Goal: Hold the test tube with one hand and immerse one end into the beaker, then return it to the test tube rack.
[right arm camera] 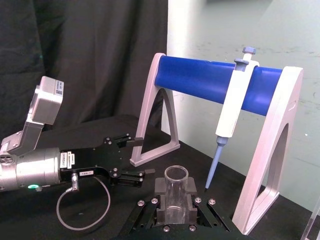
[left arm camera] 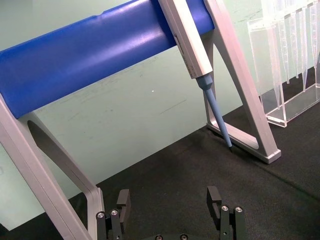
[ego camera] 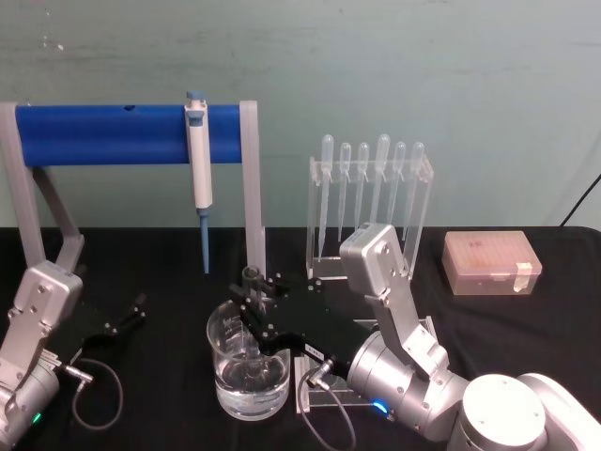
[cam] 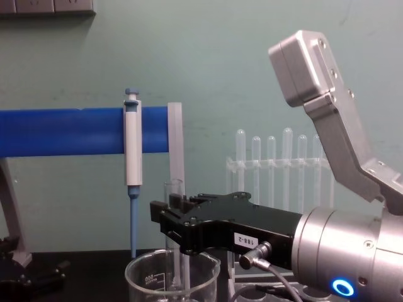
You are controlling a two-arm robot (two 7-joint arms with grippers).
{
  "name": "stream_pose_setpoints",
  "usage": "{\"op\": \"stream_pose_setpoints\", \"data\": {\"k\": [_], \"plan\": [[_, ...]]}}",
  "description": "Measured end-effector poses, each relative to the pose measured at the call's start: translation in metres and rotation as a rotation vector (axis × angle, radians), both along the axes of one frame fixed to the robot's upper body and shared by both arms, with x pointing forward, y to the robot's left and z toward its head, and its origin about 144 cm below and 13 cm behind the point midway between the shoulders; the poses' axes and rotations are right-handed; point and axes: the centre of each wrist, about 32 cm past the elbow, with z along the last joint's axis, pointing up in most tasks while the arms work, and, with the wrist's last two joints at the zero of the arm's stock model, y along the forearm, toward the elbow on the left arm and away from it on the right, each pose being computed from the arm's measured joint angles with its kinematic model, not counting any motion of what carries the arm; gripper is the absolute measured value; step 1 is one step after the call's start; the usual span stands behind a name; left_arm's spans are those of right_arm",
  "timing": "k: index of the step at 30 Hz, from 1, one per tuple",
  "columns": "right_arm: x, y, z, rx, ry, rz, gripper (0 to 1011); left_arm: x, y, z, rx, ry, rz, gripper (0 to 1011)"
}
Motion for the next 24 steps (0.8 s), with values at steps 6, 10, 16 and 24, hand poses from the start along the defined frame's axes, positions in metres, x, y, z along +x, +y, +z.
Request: {"op": "stream_pose_setpoints", "data": {"k": [6,10,16,24], "plan": [[0.0000,0.0000,0.0000,0.000,0.000,0.000,225,0.0000,0.0000,0.0000,0.000,0.000,0.000,1000],[0.0000,0.0000,0.0000,0.000,0.000,0.000,225,0.0000,0.0000,0.0000,0.000,0.000,0.000,1000],[0.0000,0.0000,0.0000,0.000,0.000,0.000,225,0.0000,0.0000,0.0000,0.000,0.000,0.000,1000],[0.0000,0.0000,0.0000,0.000,0.000,0.000,224,0.0000,0.0000,0.0000,0.000,0.000,0.000,1000]]}}
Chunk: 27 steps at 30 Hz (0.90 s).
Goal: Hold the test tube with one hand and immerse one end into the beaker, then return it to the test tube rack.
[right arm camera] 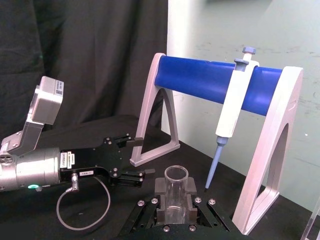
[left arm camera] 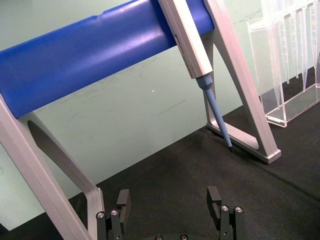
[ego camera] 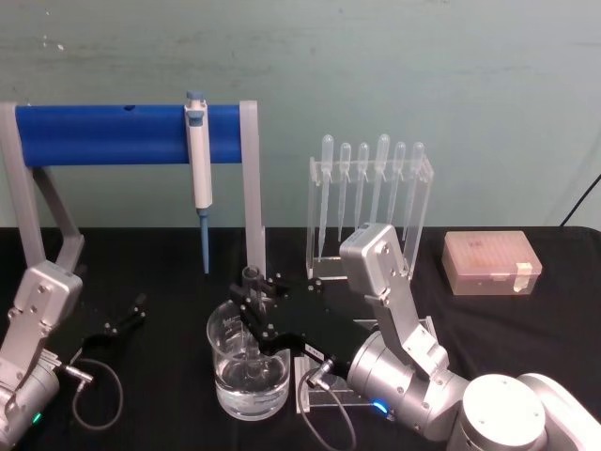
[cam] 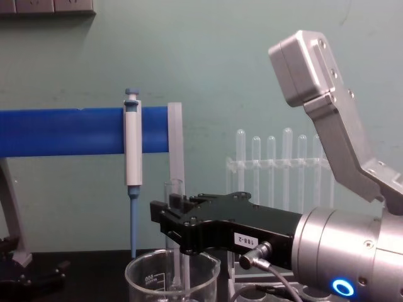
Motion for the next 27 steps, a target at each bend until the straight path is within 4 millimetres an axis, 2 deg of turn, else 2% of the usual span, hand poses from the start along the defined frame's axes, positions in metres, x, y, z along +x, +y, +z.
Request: {"op": "stream_pose_setpoints", "data": {"k": [27], "plan": [[0.0000,0.0000,0.0000,0.000,0.000,0.000,225,0.0000,0.0000,0.0000,0.000,0.000,0.000,1000]]}}
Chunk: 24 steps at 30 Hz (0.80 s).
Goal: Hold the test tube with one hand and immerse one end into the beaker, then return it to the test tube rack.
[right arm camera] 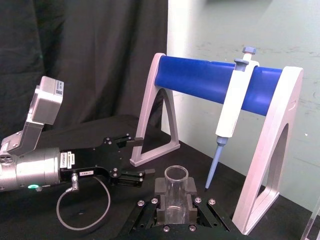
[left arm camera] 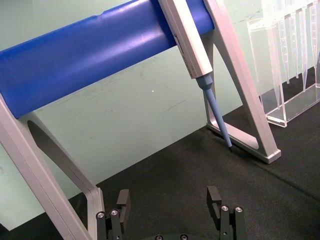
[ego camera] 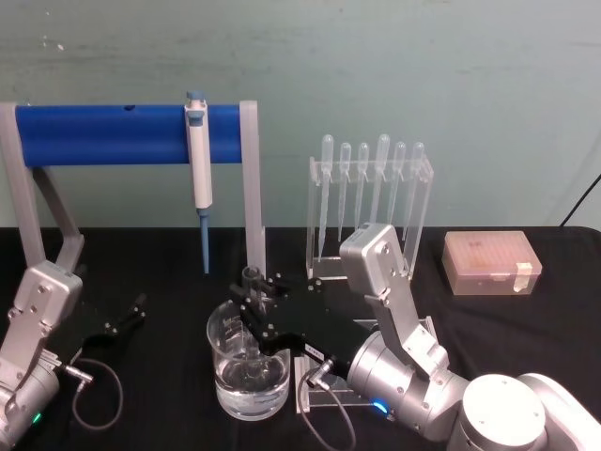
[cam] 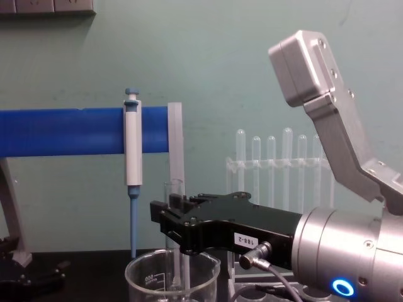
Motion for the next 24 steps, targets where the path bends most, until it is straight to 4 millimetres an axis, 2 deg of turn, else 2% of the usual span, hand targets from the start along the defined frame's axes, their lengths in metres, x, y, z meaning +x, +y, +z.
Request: {"op": "stream_pose_setpoints", "data": {"k": [24], "plan": [[0.0000,0.0000,0.0000,0.000,0.000,0.000,224,0.0000,0.0000,0.0000,0.000,0.000,0.000,1000]]}}
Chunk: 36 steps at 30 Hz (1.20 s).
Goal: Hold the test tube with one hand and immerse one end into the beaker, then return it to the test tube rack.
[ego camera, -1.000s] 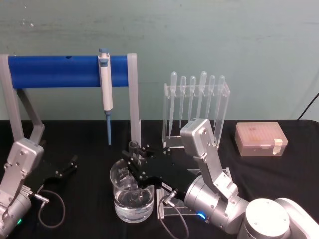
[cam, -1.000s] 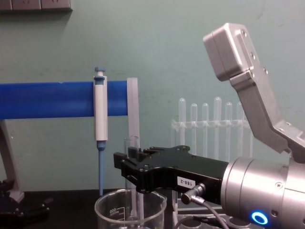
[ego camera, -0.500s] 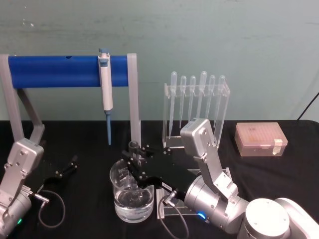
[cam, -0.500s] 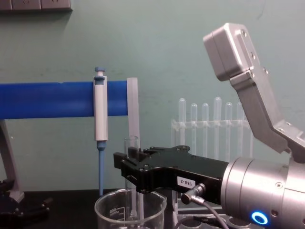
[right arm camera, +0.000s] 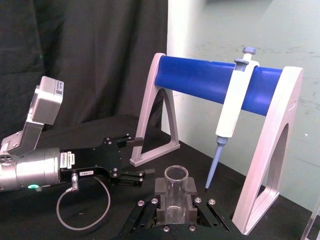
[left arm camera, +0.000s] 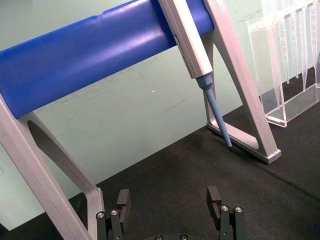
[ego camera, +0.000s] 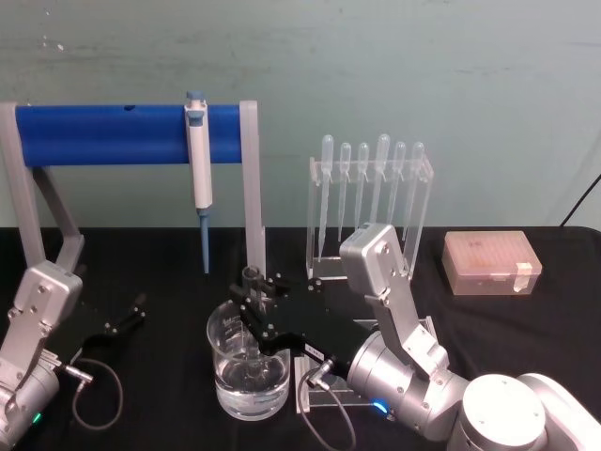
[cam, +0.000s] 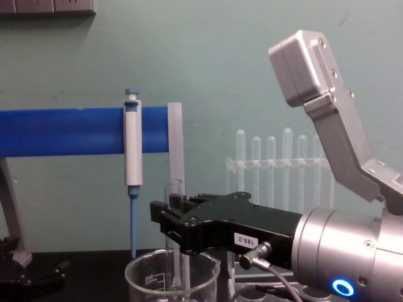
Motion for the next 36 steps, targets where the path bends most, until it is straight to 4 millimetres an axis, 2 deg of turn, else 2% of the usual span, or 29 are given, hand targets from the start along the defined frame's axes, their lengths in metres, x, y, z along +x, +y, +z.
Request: {"op": "stream_pose_setpoints", "data": {"k": [36], "plan": [[0.0000,0.0000,0.0000,0.000,0.000,0.000,224,0.0000,0.0000,0.0000,0.000,0.000,0.000,1000]]}}
